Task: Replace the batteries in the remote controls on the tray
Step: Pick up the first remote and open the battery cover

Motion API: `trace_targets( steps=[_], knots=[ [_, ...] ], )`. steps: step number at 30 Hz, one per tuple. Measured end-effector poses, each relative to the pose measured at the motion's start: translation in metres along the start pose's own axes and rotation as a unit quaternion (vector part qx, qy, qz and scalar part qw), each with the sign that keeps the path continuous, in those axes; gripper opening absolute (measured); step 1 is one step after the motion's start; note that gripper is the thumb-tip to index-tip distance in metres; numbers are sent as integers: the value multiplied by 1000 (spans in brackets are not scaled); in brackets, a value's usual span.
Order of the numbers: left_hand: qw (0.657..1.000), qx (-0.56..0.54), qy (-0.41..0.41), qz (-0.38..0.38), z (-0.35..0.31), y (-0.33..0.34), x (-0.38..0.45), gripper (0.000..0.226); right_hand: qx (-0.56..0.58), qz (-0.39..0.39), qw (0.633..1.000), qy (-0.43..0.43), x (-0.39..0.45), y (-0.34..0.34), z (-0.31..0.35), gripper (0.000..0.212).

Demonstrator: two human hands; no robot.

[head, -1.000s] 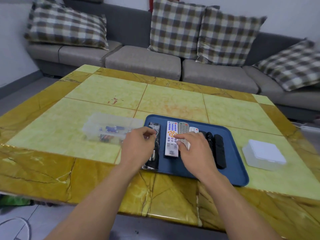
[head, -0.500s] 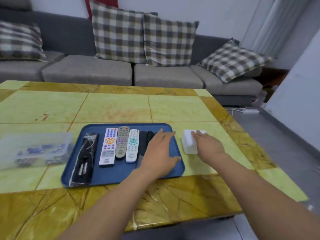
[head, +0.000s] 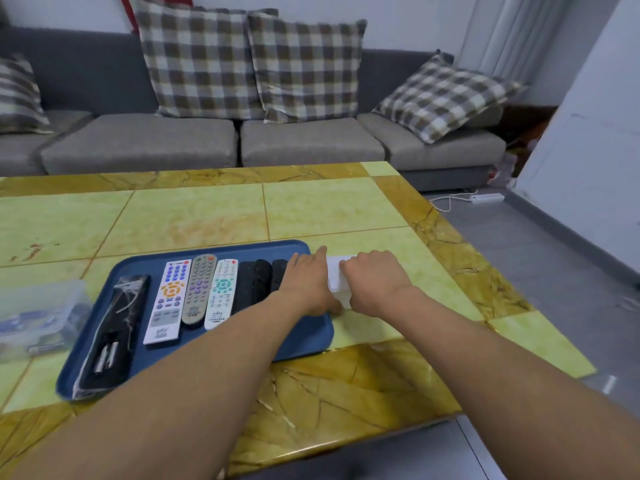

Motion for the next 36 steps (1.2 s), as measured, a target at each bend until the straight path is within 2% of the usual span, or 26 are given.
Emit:
trace_targets(
  steps=[5,8,9,11,12,13,14,17,19,21,26,28,31,34,36],
  knots=[
    [999,-30,-12,-10,4,4,-1,142,33,-14,999,18,-1,-10,-1,24],
    [999,-48,-15,-16,4,3,-5,146,118,-13,992,53,18,-20,-17,37],
    [998,-56,-17,-20,4,3,-6,147,182,-26,979,87,27,-23,-26,41],
    [997,-63,-19,-28,4,2,-6,150,287,-122,936,163,42,-23,-42,34],
    [997,-64,-21,-27,4,3,-6,151,299,-163,920,192,46,-19,-45,27],
    [998,-61,-21,-28,4,3,-6,151,290,-168,920,204,48,-14,-45,22],
    [998,-59,-22,-30,4,4,-6,151,278,-142,931,192,49,-8,-41,24],
    [997,-59,-21,-33,3,5,-7,151,199,7,977,83,47,24,-22,46],
    [997,-64,-23,-33,3,5,-7,150,179,78,979,52,44,40,-16,49],
    [997,-63,-22,-33,1,5,-6,150,208,98,972,51,41,48,-14,51],
    [999,-23,-9,-24,-1,1,-19,150,221,69,971,60,39,46,-14,46],
    [997,-43,-12,-63,2,-10,-35,140,251,56,963,81,38,40,-18,45],
    [972,-130,-36,-195,18,-31,-75,105,267,29,959,87,36,16,-16,43],
    [929,-144,-108,-323,52,-43,-127,72,300,-15,951,71,27,-21,11,40],
    [907,-112,-186,-360,79,-46,-159,61,359,-27,932,47,14,-44,41,37]
  ],
)
Point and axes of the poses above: each hand's wrist, its own x-axis towards the middle knuckle, its own y-axis out of the palm, z = x × y, the point moved 1 cm from there along x, towards the middle knuckle, and after that the axes turned 14 degrees about y, right-handed, at the moved point
